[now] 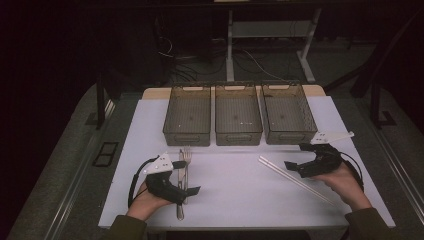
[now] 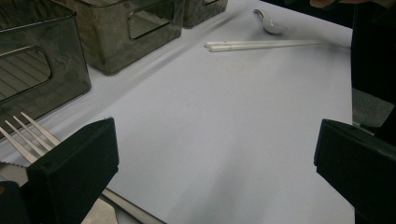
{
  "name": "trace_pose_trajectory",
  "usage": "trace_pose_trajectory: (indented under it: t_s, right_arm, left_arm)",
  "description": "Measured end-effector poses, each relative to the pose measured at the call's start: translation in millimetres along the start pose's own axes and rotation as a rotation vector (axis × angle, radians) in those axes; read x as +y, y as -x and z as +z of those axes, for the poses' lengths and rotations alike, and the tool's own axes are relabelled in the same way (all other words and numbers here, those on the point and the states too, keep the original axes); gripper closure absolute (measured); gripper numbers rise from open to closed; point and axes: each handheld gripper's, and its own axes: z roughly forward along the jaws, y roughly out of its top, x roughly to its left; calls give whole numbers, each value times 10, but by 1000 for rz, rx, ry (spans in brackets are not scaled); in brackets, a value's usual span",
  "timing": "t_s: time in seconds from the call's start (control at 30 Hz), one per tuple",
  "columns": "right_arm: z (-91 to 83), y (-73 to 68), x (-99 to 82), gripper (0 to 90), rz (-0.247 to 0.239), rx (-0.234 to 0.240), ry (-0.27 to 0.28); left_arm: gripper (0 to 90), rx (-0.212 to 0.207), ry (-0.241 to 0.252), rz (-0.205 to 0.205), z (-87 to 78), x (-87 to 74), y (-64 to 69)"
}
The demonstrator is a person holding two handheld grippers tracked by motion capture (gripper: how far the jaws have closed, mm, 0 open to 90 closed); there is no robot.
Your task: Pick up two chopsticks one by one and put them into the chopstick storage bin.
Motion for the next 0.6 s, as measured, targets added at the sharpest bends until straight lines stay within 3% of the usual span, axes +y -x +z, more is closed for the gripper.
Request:
trace_pose_trajectory:
  t_s: [0.27, 0.5, 0.6]
  right_arm:
    - [92, 88, 10, 166, 5, -3, -60]
    - [110, 111, -9, 341, 16, 4, -119]
    - [111, 112, -18, 376, 7, 8, -138]
  left_arm:
    - [0, 0, 0, -2, -3, 1, -5]
    - [0, -2, -3, -1, -3, -1, -2]
    - [0, -3, -3, -2, -5, -2, -4]
